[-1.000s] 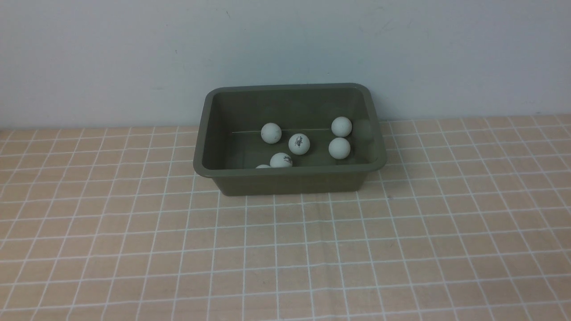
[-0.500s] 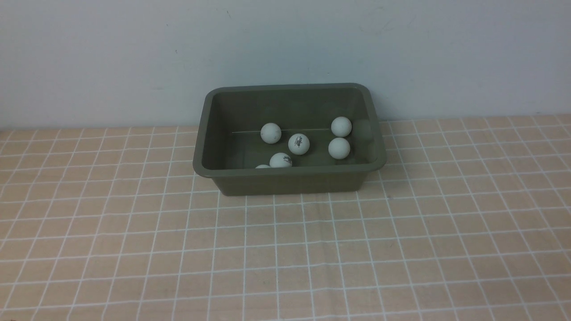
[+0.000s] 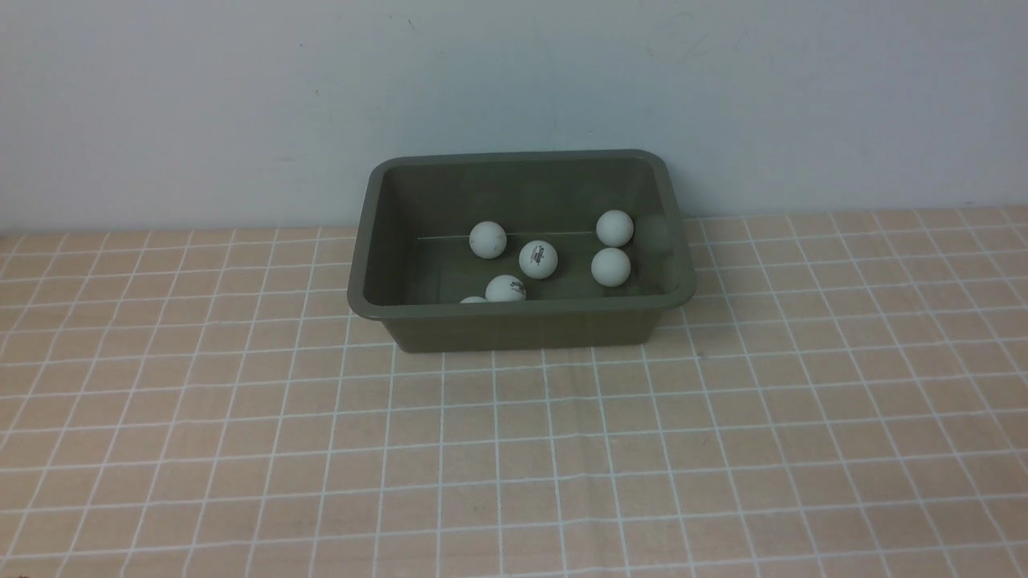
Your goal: Put the table tennis balls into the box on the light coffee tablecloth.
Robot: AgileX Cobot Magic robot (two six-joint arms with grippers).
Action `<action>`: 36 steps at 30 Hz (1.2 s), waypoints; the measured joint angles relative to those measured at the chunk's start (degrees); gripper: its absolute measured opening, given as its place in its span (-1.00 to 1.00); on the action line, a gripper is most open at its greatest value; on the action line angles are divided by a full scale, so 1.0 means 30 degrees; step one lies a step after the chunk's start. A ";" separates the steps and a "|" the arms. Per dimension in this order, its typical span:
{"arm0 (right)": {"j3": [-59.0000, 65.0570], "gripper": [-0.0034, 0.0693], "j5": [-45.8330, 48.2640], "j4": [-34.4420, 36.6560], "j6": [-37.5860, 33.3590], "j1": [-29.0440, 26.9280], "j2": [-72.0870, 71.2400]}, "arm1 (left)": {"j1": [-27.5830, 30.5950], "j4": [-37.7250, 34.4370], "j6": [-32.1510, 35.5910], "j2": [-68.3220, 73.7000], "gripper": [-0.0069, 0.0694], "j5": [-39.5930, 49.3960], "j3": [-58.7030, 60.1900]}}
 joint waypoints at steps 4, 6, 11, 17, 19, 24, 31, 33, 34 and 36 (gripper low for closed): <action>0.0000 -0.95 0.0000 0.0000 0.0000 0.0000 -0.0045 | 0.0000 0.0000 0.0000 0.0000 -1.00 0.0000 0.0000; 0.0000 -0.95 0.0000 0.0000 0.0000 0.0000 -0.0396 | 0.0000 0.0000 0.0000 0.0000 -1.00 -0.0005 0.0000; 0.0000 -0.95 0.0135 -0.0127 0.0000 0.0000 -0.2462 | 0.0000 0.0000 0.0000 0.0000 -1.00 -0.0021 0.0000; 0.0000 -0.95 0.0194 0.0033 0.1387 0.0107 -0.5401 | 0.0000 -0.0080 0.0000 0.0000 -1.00 -0.0021 0.0000; 0.0000 -0.95 0.0256 0.0033 0.1687 0.0207 -0.5536 | 0.0000 -0.0104 0.0000 0.0000 -1.00 -0.0021 0.0000; 0.0156 -0.95 0.1346 0.0056 0.1816 0.0441 -0.5536 | 0.0000 -0.0123 0.0000 0.0000 -1.00 -0.0021 0.0000; 0.1666 -0.95 0.2633 0.0056 0.1821 0.0457 -0.5536 | 0.0000 -0.0142 0.0000 0.0000 -1.00 -0.0021 0.0000; 0.2134 -0.95 0.2592 0.0061 0.1821 0.0457 -0.5536 | 0.0000 -0.0142 0.0000 0.0000 -1.00 -0.0021 0.0000; 0.2342 -0.95 0.2545 0.0097 0.1821 0.0457 -0.5536 | 0.0000 -0.0142 0.0000 0.0000 -1.00 -0.0021 0.0000; 0.2526 -0.95 0.2361 0.0148 0.1838 0.0457 -0.5536 | 0.0000 -0.0142 0.0000 0.0000 -1.00 -0.0021 0.0000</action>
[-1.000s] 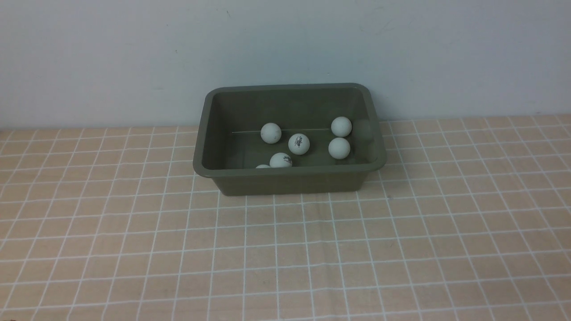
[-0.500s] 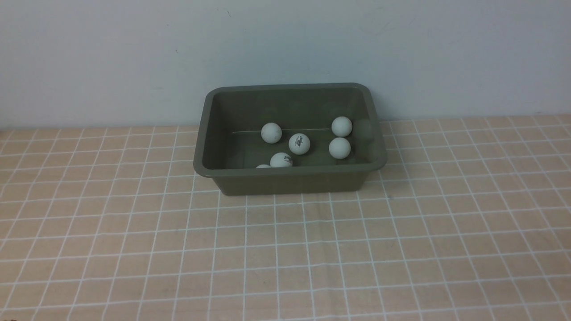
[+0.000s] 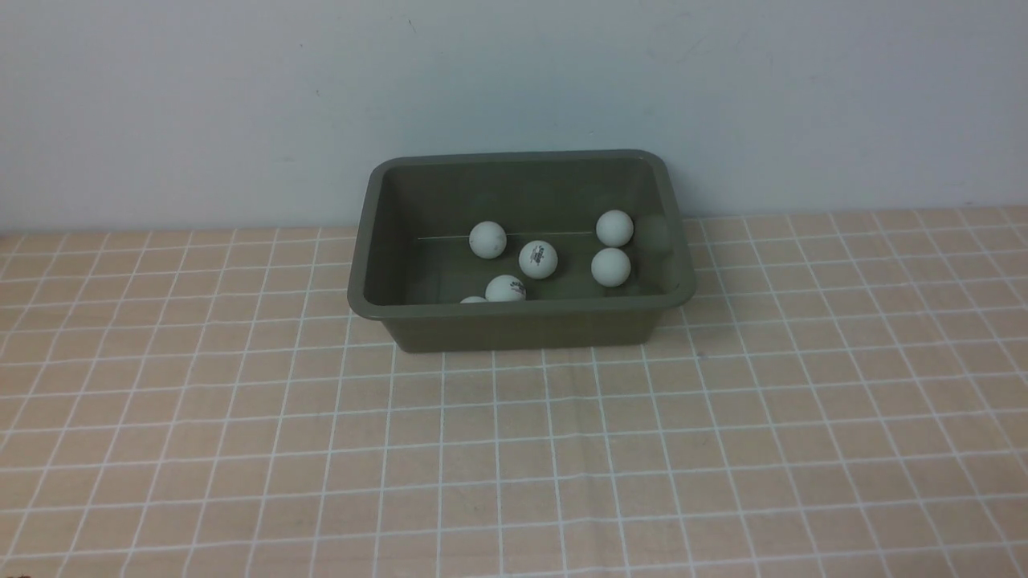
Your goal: Put the table tennis balls into the box on the light coffee tablecloth.
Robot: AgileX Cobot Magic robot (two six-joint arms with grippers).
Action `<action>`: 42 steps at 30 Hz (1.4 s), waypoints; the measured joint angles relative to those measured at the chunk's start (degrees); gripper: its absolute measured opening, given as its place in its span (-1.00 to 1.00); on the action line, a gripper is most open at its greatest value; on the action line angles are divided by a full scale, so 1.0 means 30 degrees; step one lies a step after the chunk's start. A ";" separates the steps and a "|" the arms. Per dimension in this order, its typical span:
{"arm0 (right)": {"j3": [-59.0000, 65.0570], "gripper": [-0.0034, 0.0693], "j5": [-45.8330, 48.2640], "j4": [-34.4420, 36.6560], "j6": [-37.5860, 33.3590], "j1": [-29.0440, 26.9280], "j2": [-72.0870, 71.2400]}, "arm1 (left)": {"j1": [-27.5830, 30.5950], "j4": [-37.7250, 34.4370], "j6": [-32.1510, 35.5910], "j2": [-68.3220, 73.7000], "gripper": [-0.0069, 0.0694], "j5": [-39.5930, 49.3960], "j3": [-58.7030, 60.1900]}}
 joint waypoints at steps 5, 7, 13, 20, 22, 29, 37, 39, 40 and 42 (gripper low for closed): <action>0.0105 -0.95 -0.0578 0.0067 -0.0017 0.0000 0.0000 | 0.0000 0.0000 0.0000 0.0000 -1.00 0.0000 0.0000; 0.0122 -0.95 -0.0720 0.0067 -0.0017 0.0000 0.0000 | 0.0000 0.0000 0.0000 0.0000 -1.00 0.0000 0.0000; 0.0162 -0.95 -0.0934 0.0083 -0.0017 0.0000 0.0000 | 0.0000 0.0000 0.0000 0.0000 -1.00 0.0000 0.0000; 0.0162 -0.95 -0.0934 0.0047 -0.0031 0.0000 0.0000 | 0.0000 0.0000 0.0000 0.0000 -1.00 0.0000 0.0000; 0.0162 -0.95 -0.0934 0.0047 -0.0037 0.0000 0.0000 | 0.0000 0.0000 0.0000 0.0000 -1.00 0.0000 0.0000; 0.0178 -0.95 -0.1016 0.0010 -0.0037 0.0000 0.0000 | 0.0000 0.0000 0.0000 0.0000 -1.00 0.0000 0.0000; 0.0178 -0.95 -0.1074 0.0010 -0.0037 0.0000 0.0000 | 0.0000 0.0000 0.0000 0.0000 -1.00 0.0000 0.0000; 0.0178 -0.95 -0.1074 0.0010 -0.0020 0.0000 0.0000 | 0.0000 0.0000 0.0000 0.0000 -1.00 0.0000 0.0000; 0.0178 -0.95 -0.1074 0.0010 -0.0020 0.0000 0.0000 | 0.0000 0.0000 0.0000 0.0000 -1.00 0.0000 0.0000; 0.0178 -0.95 -0.1074 0.0010 -0.0020 0.0000 0.0000 | 0.0000 0.0000 0.0000 0.0000 -1.00 0.0000 0.0000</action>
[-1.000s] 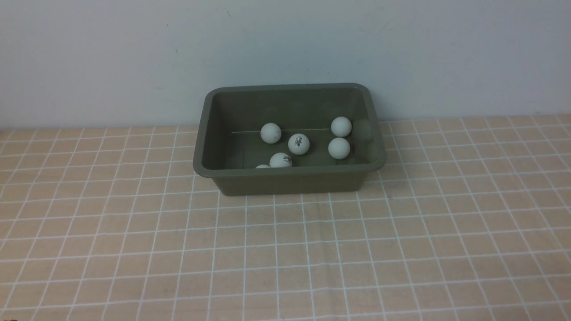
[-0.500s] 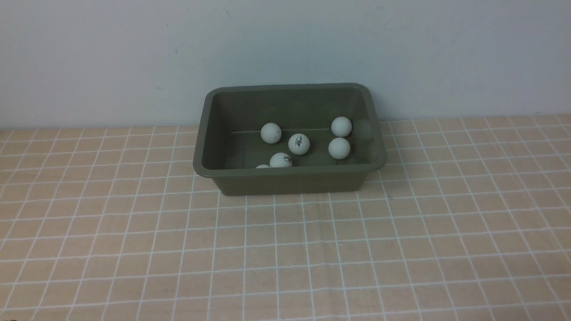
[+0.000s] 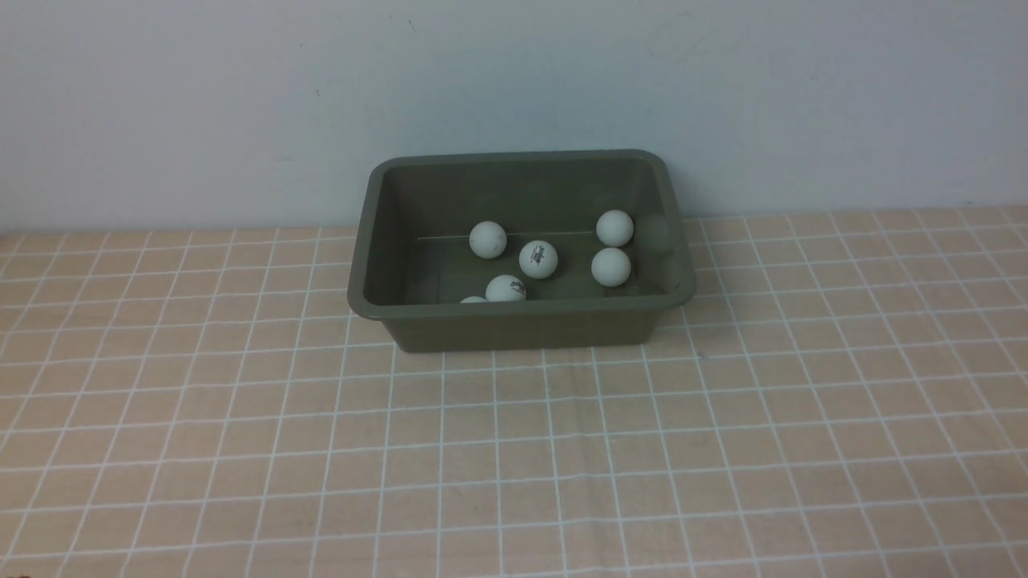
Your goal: Put the table tennis balls into the box on the light coffee tablecloth.
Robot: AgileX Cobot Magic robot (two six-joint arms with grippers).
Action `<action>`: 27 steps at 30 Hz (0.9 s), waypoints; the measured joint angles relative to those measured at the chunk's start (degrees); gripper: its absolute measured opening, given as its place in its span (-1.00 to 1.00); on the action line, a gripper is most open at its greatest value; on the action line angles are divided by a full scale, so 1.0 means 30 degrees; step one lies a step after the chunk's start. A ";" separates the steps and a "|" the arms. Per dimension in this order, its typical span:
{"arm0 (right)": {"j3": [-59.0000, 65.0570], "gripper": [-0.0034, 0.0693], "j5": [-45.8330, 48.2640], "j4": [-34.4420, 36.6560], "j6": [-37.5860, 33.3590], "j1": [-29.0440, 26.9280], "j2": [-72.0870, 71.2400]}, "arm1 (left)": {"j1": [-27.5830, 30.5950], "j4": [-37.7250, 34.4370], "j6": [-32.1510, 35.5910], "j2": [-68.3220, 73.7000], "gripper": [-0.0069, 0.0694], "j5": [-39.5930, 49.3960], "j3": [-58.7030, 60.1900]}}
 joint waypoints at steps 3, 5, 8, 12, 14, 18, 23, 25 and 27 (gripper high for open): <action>0.0000 -0.95 0.0000 0.0000 0.0000 0.0000 0.0000 | 0.0000 0.0000 0.0000 0.0000 -1.00 0.0000 0.0000; 0.0000 -0.95 0.0000 0.0000 0.0000 0.0000 0.0000 | 0.0000 0.0000 0.0000 0.0000 -1.00 0.0000 0.0000; 0.0004 -0.95 0.0000 0.0000 0.0000 0.0000 0.0000 | 0.0000 0.0000 0.0000 0.0000 -1.00 0.0000 0.0000; 0.0004 -0.95 0.0000 0.0000 0.0000 0.0000 0.0000 | 0.0000 0.0000 0.0000 0.0000 -1.00 0.0000 0.0000; 0.0004 -0.95 0.0000 -0.0017 0.0019 0.0000 0.0000 | 0.0000 0.0000 0.0000 0.0000 -1.00 0.0000 0.0000; 0.0021 -0.95 -0.0071 -0.0708 0.0019 0.0000 0.0000 | 0.0000 0.0000 0.0000 0.0000 -1.00 0.0000 0.0000; 0.0021 -0.95 -0.0154 -0.2061 0.1015 0.0000 0.0000 | 0.0000 0.0000 0.0000 0.0000 -1.00 0.0000 0.0000; 0.0021 -0.95 -0.0154 -0.2238 0.1888 0.0031 0.0000 | 0.0000 0.0000 0.0000 0.0000 -1.00 0.0000 0.0000; 0.0021 -0.95 -0.0162 -0.2395 0.2627 0.0153 0.0000 | 0.0000 0.0000 0.0000 0.0000 -1.00 0.0000 0.0000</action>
